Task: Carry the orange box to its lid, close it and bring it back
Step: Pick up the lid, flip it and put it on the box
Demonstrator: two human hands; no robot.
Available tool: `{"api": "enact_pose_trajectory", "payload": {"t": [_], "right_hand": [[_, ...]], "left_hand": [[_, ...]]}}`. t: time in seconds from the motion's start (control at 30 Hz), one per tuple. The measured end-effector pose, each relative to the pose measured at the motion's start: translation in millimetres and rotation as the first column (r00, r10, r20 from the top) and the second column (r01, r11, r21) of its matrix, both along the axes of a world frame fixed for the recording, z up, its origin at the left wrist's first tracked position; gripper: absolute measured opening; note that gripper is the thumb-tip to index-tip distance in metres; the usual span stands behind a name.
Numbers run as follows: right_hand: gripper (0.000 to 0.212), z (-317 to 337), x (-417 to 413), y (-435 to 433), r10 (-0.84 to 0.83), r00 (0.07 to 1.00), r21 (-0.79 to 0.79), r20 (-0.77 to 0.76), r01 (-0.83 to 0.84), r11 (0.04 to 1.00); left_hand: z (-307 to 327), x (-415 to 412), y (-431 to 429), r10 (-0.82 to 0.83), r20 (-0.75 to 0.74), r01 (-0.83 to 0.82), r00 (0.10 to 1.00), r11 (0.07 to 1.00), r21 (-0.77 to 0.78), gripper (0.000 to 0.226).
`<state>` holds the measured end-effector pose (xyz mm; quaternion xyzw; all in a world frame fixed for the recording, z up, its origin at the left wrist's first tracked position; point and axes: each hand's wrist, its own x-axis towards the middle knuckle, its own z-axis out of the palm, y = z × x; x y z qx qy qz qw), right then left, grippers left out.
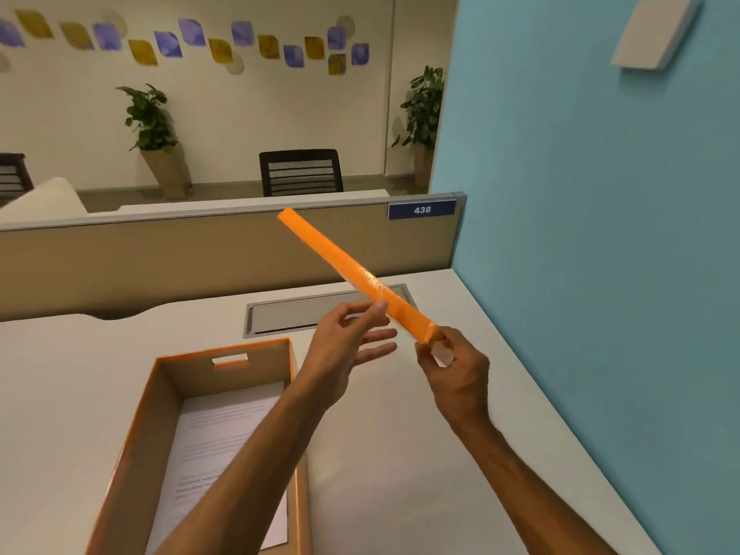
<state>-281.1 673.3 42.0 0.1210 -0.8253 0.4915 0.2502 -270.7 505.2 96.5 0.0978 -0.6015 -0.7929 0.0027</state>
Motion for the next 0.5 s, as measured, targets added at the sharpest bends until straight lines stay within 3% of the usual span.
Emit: {"api": "enact_pose_trajectory", "payload": {"t": [0.1,0.23,0.37,0.5], "right_hand": [[0.021,17,29,-10,-0.007,0.991,-0.196,0.136,0.034,0.980],[0.019,26,60,-14,0.080,0.967,-0.405,0.240,0.025,0.914],[0.036,35,79,-14,0.238,0.934,-0.682,0.266,0.008,0.731],[0.054,41,93,-15,0.437,0.866,-0.854,0.243,-0.023,0.520]], "left_hand": [[1,31,-14,-0.019,0.002,0.019,1.000,0.997,-0.070,0.067],[-17,72,-32,-0.033,0.133,0.044,0.991,0.996,-0.083,0.087],[-41,105,-44,-0.063,0.196,0.070,0.979,0.997,-0.026,0.094],[-54,131,-55,-0.066,0.191,0.067,0.979,0.998,-0.001,0.093]]}}
